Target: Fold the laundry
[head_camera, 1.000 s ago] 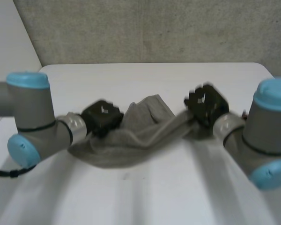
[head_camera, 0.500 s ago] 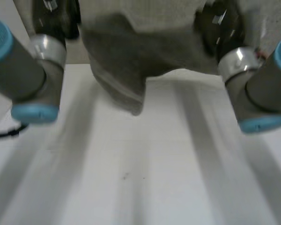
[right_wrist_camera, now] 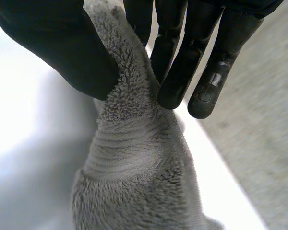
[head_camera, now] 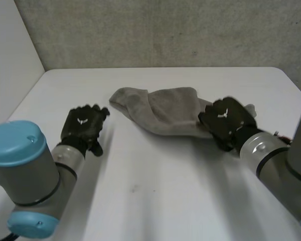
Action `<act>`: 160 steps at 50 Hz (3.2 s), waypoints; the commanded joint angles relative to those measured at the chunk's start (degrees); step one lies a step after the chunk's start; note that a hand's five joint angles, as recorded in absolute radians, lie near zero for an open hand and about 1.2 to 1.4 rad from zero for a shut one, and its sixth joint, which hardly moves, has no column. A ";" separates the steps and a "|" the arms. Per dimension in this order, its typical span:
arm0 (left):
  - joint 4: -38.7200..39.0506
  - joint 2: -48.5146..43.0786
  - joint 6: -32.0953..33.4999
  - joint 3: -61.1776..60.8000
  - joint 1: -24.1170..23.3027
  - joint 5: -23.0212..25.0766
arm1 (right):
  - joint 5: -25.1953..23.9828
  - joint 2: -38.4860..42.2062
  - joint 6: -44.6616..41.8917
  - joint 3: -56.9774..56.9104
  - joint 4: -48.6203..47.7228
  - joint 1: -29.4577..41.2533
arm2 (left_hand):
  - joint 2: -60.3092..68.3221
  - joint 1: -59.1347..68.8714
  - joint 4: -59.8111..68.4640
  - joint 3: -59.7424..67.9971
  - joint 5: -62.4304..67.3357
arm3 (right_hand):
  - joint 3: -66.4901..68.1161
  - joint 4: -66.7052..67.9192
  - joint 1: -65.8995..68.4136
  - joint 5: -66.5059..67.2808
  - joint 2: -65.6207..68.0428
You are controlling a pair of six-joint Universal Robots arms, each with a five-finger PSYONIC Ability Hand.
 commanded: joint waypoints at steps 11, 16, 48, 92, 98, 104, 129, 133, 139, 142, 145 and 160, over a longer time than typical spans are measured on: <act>-0.61 -7.32 0.13 22.02 -0.85 25.47 | 0.04 -13.91 -8.29 0.03 2.74 4.99 | -8.60 -8.28 -8.48 -8.68 -8.36 | 12.02 11.58 24.20 13.61 13.30; -4.21 -13.38 0.13 27.47 -0.85 33.91 | 0.12 -15.76 -8.29 0.21 3.53 5.61 | -6.91 -6.59 -6.80 -7.00 -6.68 | 12.02 11.58 24.20 13.61 13.30; -22.05 -16.48 9.19 33.45 4.25 35.94 | -1.10 -15.24 -8.30 -1.02 3.44 -2.48 | 56.48 56.80 56.60 56.40 56.72 | 12.02 11.58 24.20 13.61 13.30; -21.70 -34.39 13.58 48.92 4.87 35.05 | -7.43 -28.24 -7.59 3.37 6.87 2.53 | 4.86 5.18 4.98 4.78 5.10 | 12.02 11.58 24.20 13.61 13.30; -24.08 -35.00 15.42 48.04 4.78 35.49 | -7.52 -27.89 -7.59 3.02 6.52 1.65 | 4.86 5.18 4.98 4.78 5.10 | 12.02 11.58 24.20 13.61 13.30; -28.30 -34.39 21.31 45.84 4.78 35.58 | -7.87 -27.36 -7.59 2.76 6.34 1.39 | 4.36 4.68 4.48 4.27 4.59 | 12.02 11.58 24.20 13.61 13.30; -15.94 -23.68 22.65 43.82 4.25 23.91 | -7.26 -13.30 -8.21 -3.66 0.37 -1.78 | 56.48 56.80 56.60 56.40 56.72 | 12.02 11.58 24.20 13.61 13.30; -7.93 -21.64 14.92 47.49 4.25 20.56 | -6.82 -5.33 -8.21 -10.48 0.37 -1.95 | 56.48 56.80 56.60 56.40 56.72 | 12.02 11.58 24.20 13.61 13.30; -5.01 -22.26 12.61 55.69 4.34 15.19 | -2.60 3.66 -7.86 -23.61 -0.07 -2.22 | 56.48 56.80 56.60 56.40 56.72 | 12.02 11.58 24.20 13.61 13.30; -3.78 -22.43 11.39 60.76 4.34 9.07 | 6.60 8.13 -6.28 -35.71 -9.25 -1.96 | 56.48 56.80 56.60 56.40 56.72 | 12.02 11.58 24.20 13.61 13.30; -0.27 -20.25 7.18 61.40 4.69 2.47 | 7.77 8.59 -5.57 -36.79 -15.19 -1.87 | 56.48 56.80 56.60 56.40 56.72 | 12.02 11.58 24.20 13.61 13.30; 2.38 -7.32 -3.21 27.39 5.39 -2.03 | 1.01 9.81 -3.72 -15.29 -16.45 -1.60 | 56.48 56.80 56.60 56.40 56.72 | 12.02 11.58 24.20 13.61 13.30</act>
